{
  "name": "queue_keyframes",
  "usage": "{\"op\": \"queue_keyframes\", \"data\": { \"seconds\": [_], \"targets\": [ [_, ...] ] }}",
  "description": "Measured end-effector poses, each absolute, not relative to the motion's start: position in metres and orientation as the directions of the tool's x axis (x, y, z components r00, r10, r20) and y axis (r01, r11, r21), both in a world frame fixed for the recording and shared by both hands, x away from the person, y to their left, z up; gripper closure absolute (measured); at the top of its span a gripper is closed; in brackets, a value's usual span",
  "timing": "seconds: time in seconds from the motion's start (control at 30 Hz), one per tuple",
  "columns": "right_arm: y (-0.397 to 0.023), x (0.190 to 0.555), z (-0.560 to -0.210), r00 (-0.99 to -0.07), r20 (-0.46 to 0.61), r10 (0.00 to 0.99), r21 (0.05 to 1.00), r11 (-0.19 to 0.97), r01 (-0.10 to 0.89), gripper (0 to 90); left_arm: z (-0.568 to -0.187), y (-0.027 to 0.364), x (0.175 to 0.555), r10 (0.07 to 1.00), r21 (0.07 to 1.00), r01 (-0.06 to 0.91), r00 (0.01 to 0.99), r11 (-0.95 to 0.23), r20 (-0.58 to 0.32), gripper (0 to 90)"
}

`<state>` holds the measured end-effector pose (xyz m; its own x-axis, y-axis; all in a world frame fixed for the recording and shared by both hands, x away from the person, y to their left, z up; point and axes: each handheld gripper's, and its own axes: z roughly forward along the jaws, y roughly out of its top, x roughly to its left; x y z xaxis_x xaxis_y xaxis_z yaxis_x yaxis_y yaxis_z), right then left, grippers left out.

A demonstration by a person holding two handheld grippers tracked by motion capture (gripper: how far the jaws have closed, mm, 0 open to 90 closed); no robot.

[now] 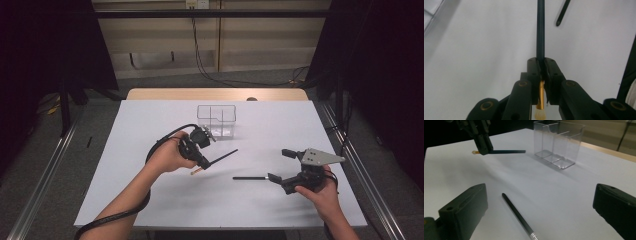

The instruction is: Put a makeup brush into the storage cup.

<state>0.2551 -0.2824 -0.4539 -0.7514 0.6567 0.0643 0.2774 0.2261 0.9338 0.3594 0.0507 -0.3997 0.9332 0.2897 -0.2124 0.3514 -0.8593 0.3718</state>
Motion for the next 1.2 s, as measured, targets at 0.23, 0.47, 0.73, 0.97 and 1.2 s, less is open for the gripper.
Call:
{"op": "queue_keyframes", "data": {
  "seconds": [0.23,0.47,0.73,0.97,1.2],
  "targets": [
    [-0.271,0.270,-0.436,-0.800,0.049,0.599,0.901,0.319,0.294,0.0,-0.398,0.035,0.354,0.253,0.371,0.312,0.947,-0.875,-0.200,83.8],
    [-0.258,0.280,-0.425,-0.833,0.038,0.551,0.846,0.426,0.320,0.0,-0.397,0.027,0.352,0.228,0.366,0.286,0.954,-0.886,-0.195,83.9],
    [-0.239,0.289,-0.422,-0.864,0.041,0.502,0.783,0.520,0.340,0.0,-0.396,0.020,0.349,0.201,0.366,0.267,0.957,-0.891,-0.209,83.8],
    [-0.224,0.298,-0.419,-0.898,0.028,0.440,0.722,0.612,0.322,6.5,-0.397,0.015,0.347,0.137,0.368,0.207,0.969,-0.906,-0.207,83.8],
    [-0.211,0.305,-0.420,-0.927,0.002,0.375,0.677,0.682,0.277,23.3,-0.401,0.013,0.344,0.137,0.370,0.213,0.966,-0.904,-0.222,83.8]
  ]
}}
